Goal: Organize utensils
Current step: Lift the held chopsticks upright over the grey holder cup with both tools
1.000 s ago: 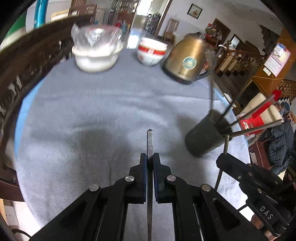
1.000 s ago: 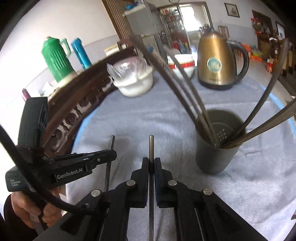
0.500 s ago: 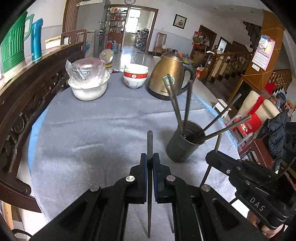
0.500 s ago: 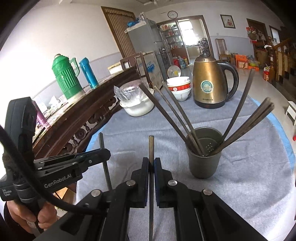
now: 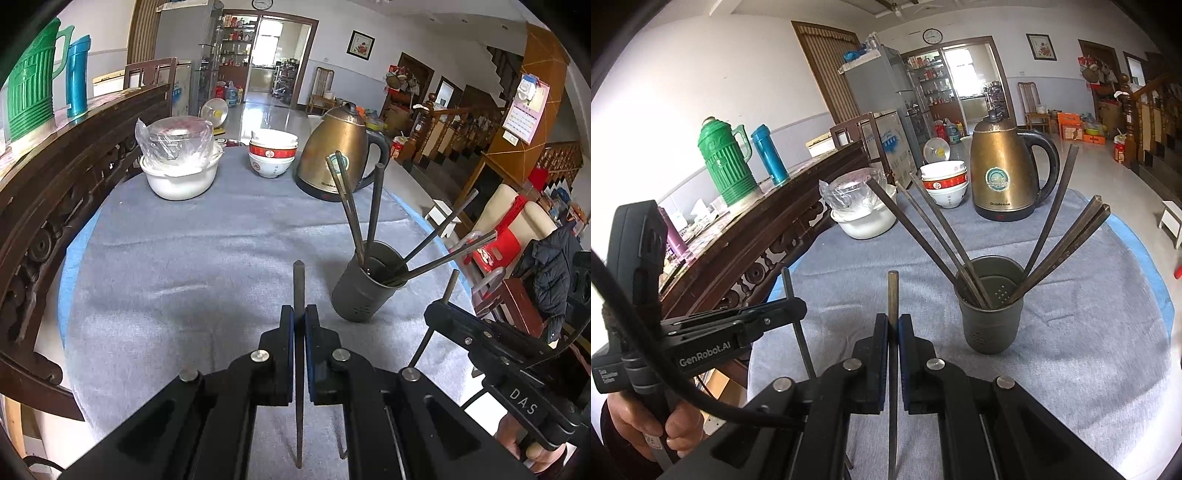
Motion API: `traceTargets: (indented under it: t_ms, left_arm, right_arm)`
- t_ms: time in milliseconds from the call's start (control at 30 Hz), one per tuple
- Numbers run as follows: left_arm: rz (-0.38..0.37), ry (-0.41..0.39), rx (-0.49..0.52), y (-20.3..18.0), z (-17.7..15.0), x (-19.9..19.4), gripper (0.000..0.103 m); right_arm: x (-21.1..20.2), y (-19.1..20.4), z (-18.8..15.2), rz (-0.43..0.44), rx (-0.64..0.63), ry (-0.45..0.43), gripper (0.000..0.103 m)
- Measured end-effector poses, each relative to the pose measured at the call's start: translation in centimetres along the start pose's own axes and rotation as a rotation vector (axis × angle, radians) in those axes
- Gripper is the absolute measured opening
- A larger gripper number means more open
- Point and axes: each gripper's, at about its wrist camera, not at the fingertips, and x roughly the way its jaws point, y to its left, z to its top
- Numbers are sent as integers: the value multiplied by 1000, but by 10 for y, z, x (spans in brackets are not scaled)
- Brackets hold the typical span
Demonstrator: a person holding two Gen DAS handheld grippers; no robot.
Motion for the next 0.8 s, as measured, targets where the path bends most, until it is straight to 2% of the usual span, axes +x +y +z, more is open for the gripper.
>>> traceTargets:
  t_ms: [333,600,800]
  left_arm:
    - [-23,-7,-28,15,2,-8,5]
    - [-56,28,-124,43,7,2,5]
    - [-53,25,-113,40,7,3,5]
  right_arm:
    - [-3,4,-1,8,1,-10,6]
    - [0,-1,-1,2,18,-4,6]
    - [0,-2,-1,5,22,-5,6]
